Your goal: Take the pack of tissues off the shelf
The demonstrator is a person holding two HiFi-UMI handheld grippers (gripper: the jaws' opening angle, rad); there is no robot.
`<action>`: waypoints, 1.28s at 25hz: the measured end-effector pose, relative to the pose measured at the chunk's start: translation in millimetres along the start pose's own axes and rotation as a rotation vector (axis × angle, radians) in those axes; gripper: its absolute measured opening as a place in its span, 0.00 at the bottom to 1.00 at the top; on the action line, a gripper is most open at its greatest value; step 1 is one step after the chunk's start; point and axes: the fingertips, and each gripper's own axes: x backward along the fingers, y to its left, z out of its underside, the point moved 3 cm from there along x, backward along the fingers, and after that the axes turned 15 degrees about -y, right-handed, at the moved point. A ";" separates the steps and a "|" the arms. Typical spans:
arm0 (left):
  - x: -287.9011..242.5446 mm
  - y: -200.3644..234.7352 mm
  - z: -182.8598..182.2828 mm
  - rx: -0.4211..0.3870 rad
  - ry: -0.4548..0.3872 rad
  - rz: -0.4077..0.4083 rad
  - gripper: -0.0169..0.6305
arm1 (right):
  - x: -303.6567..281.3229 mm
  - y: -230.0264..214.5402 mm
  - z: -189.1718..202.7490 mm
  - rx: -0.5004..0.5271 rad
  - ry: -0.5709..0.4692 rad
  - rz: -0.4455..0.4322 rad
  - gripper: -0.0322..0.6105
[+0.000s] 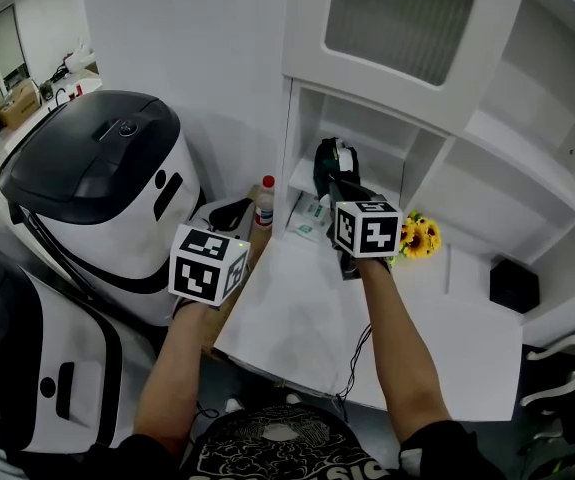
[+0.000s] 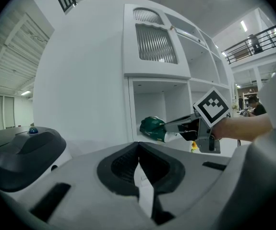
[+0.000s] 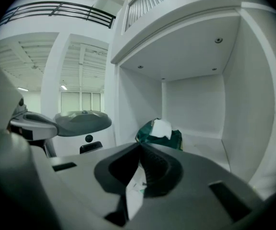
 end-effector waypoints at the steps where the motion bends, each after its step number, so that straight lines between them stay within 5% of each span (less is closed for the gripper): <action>1: 0.6 0.0 -0.5 -0.001 -0.001 0.000 0.04 | 1.4 0.2 -2.1 -0.003 -0.011 0.004 0.06; 32: 21.0 -51.4 -14.9 -0.051 0.020 -0.188 0.04 | 38.9 -11.1 -36.4 -0.100 -0.161 -0.153 0.06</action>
